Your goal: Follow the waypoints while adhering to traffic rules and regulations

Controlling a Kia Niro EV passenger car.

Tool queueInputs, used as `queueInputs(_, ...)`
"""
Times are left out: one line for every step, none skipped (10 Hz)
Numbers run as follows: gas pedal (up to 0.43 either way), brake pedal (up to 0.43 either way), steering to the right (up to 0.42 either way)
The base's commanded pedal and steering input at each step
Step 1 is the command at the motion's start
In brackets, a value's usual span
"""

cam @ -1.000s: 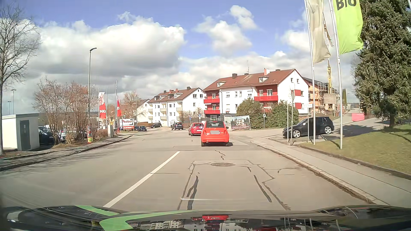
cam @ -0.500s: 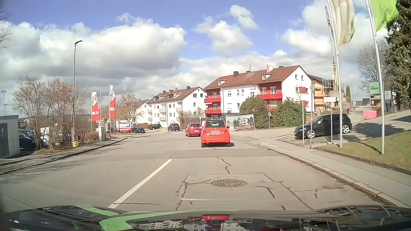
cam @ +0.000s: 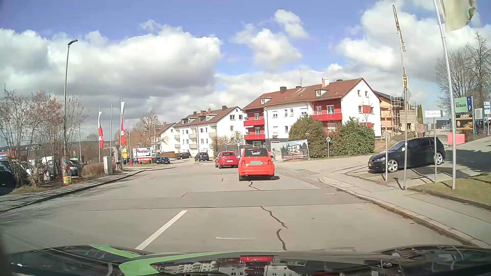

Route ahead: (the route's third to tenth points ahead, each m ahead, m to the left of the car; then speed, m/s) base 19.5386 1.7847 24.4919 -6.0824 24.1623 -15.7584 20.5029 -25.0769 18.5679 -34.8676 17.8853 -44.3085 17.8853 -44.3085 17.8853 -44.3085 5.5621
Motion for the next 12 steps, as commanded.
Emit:
queueInputs(0.0,0.012,-0.002)
queueInputs(0.0,0.0,-0.002)
queueInputs(0.0,0.012,-0.002)
queueInputs(0.0,0.043,-0.002)
queueInputs(0.0,0.073,-0.002)
queueInputs(0.0,0.091,-0.001)
queueInputs(0.0,0.11,-0.002)
queueInputs(0.0,0.152,-0.003)
queueInputs(0.0,0.152,-0.003)
queueInputs(0.0,0.128,-0.003)
queueInputs(0.0,0.11,-0.002)
queueInputs(0.0,0.122,-0.004)
